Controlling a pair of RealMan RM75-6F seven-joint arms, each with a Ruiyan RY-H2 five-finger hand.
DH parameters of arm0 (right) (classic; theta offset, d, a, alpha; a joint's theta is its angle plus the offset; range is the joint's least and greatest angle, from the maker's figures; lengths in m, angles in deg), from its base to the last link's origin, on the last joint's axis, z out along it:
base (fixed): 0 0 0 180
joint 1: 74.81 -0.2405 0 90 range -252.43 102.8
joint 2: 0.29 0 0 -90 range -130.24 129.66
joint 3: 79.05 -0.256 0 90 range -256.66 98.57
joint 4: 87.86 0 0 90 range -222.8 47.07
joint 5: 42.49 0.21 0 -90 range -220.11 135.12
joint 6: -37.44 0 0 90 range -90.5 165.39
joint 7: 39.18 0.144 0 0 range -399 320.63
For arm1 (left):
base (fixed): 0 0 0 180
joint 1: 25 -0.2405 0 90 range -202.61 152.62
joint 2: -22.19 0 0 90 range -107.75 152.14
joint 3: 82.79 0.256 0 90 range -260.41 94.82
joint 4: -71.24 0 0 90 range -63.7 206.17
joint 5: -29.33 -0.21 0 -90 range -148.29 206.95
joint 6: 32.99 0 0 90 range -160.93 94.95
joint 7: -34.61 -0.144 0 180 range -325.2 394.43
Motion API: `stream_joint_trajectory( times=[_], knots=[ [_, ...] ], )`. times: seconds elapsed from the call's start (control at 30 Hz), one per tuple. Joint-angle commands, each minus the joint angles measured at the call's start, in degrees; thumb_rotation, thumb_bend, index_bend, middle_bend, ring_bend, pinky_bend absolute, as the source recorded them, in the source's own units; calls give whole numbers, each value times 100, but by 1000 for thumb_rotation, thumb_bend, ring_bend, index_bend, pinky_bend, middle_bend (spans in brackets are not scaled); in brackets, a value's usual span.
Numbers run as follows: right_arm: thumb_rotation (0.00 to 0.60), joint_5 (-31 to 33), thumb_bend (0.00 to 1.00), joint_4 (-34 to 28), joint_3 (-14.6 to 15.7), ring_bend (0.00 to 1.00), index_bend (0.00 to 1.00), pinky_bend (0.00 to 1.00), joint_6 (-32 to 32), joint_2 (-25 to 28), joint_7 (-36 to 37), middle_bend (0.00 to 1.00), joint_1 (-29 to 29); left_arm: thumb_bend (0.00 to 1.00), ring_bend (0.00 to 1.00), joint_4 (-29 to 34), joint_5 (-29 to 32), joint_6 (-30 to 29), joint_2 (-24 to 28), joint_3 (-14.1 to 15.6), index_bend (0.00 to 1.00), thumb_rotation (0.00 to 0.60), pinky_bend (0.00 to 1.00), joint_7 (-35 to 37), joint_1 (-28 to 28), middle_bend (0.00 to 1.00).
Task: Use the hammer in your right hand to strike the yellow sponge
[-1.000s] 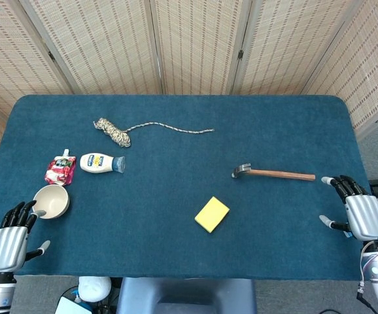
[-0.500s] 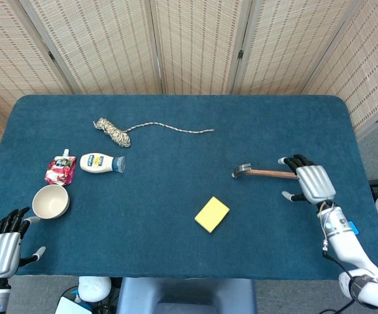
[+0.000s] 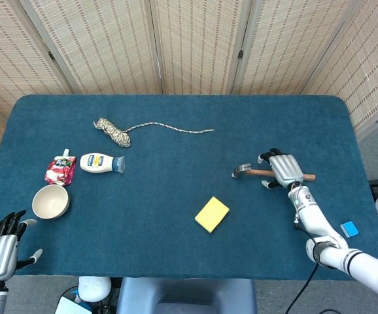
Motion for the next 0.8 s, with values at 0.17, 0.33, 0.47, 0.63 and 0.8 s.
stream_joint_trajectory(
  times=[0.17, 0.33, 0.47, 0.63, 0.8],
  knots=[
    [600, -3, 376, 739, 92, 159, 303, 293, -278, -481, 290, 335, -216, 210, 109, -3, 21, 45, -32, -31, 308, 600, 169, -19, 37, 143],
    [600, -99, 426, 1034, 156, 159, 329, 293, -352, -673, 507, 362, -273, 210, 109, -4, 46, 42, -20, -35, 307, 600, 169, -22, 24, 144],
    [600, -158, 461, 1181, 197, 159, 348, 293, -389, -770, 641, 376, -292, 210, 109, -12, 70, 40, -12, -36, 305, 600, 169, -10, 9, 144],
    [600, -232, 523, 1339, 227, 160, 373, 293, -409, -873, 830, 396, -312, 210, 109, -20, 81, 54, -24, -32, 302, 600, 169, -6, 6, 144],
    [600, -294, 548, 1410, 253, 172, 390, 293, -409, -920, 957, 410, -319, 210, 109, -41, 91, 67, -40, -36, 300, 600, 169, -3, 9, 144]
  ],
)
